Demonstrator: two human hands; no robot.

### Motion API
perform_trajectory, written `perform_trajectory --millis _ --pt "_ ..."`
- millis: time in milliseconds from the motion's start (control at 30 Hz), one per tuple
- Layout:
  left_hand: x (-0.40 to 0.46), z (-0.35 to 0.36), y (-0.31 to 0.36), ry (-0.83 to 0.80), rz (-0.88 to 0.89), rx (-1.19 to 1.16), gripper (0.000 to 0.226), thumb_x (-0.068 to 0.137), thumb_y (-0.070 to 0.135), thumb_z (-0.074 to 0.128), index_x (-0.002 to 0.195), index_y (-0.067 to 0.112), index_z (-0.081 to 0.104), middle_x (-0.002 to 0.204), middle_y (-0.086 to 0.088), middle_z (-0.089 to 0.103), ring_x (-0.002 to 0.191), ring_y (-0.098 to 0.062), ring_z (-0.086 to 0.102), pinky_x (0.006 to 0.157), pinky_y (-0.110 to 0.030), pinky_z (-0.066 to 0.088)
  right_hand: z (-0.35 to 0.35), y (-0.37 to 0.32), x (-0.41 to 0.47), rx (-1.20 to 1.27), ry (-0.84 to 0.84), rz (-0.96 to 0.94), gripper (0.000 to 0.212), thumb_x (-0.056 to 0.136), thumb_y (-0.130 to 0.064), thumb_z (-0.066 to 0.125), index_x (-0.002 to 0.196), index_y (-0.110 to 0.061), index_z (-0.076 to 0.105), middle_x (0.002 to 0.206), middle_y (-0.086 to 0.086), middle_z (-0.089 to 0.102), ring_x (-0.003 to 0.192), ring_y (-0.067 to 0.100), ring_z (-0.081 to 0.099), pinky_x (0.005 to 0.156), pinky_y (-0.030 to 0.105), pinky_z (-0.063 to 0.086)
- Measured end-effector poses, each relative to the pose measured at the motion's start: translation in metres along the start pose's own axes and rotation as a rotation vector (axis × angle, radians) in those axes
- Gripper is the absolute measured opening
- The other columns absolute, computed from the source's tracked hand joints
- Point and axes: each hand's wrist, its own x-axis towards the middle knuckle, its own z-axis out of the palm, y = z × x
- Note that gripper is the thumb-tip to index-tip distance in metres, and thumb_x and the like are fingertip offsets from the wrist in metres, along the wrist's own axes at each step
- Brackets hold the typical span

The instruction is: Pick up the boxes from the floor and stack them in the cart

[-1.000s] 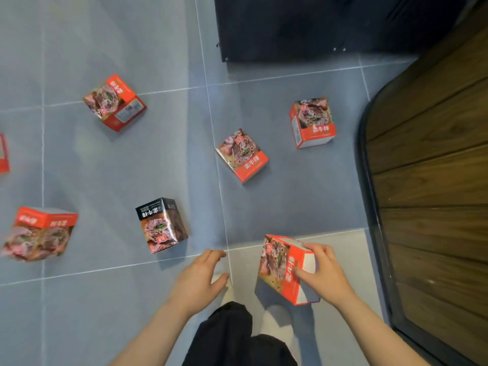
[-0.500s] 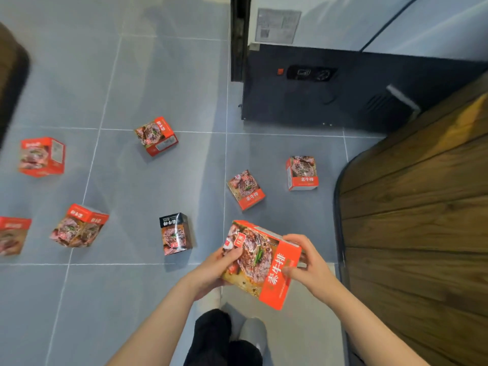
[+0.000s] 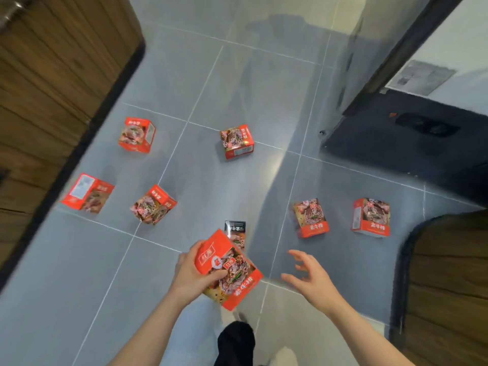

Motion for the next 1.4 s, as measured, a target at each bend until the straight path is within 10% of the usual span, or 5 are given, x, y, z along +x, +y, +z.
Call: perform_trajectory --millis 367,767,1033,1400 --pt "0.04 -0.053 -0.122 0.294 -0.05 0.187 0.095 0.056 0.042 0.087 0.135 0.037 0.036 0.108 0.002 0.038 0.105 -0.017 0.038 0.091 -0.032 0.037 0.107 -0.004 0.104 -0.291 -0.11 0.114 0.071 0.083 -0.041 0.068 0.143 -0.029 0.032 0.14 -0.002 0.031 0.129 0.016 0.039 0.092 0.023 0.033" --pt "0.115 0.018 -0.253 0.518 -0.155 0.11 0.094 0.059 0.033 0.088 0.139 0.029 0.037 0.113 0.003 0.033 0.103 -0.011 0.029 0.088 -0.025 0.03 0.242 0.083 0.232 -0.516 0.084 0.195 0.107 0.077 -0.044 0.07 0.15 -0.031 -0.008 0.153 0.016 -0.001 0.122 0.047 0.038 0.094 0.05 0.041" --pt "0.041 -0.043 -0.188 0.559 -0.199 0.035 0.095 0.057 0.032 0.088 0.137 0.033 0.038 0.114 0.002 0.035 0.11 -0.018 0.034 0.092 -0.03 0.037 0.173 -0.029 0.199 -0.445 0.007 0.121 0.083 0.072 -0.034 0.074 0.14 -0.031 0.026 0.126 0.013 0.035 0.089 0.029 0.046 0.084 0.035 0.041" --pt "-0.175 -0.15 0.008 0.754 -0.215 0.02 0.093 0.057 0.038 0.084 0.138 0.034 0.037 0.117 -0.006 0.037 0.114 -0.027 0.037 0.096 -0.039 0.04 0.079 -0.305 0.028 -0.528 -0.255 -0.122 0.097 0.042 -0.059 0.062 0.132 -0.03 0.044 0.115 0.005 0.045 0.1 0.023 0.049 0.091 0.029 0.039"
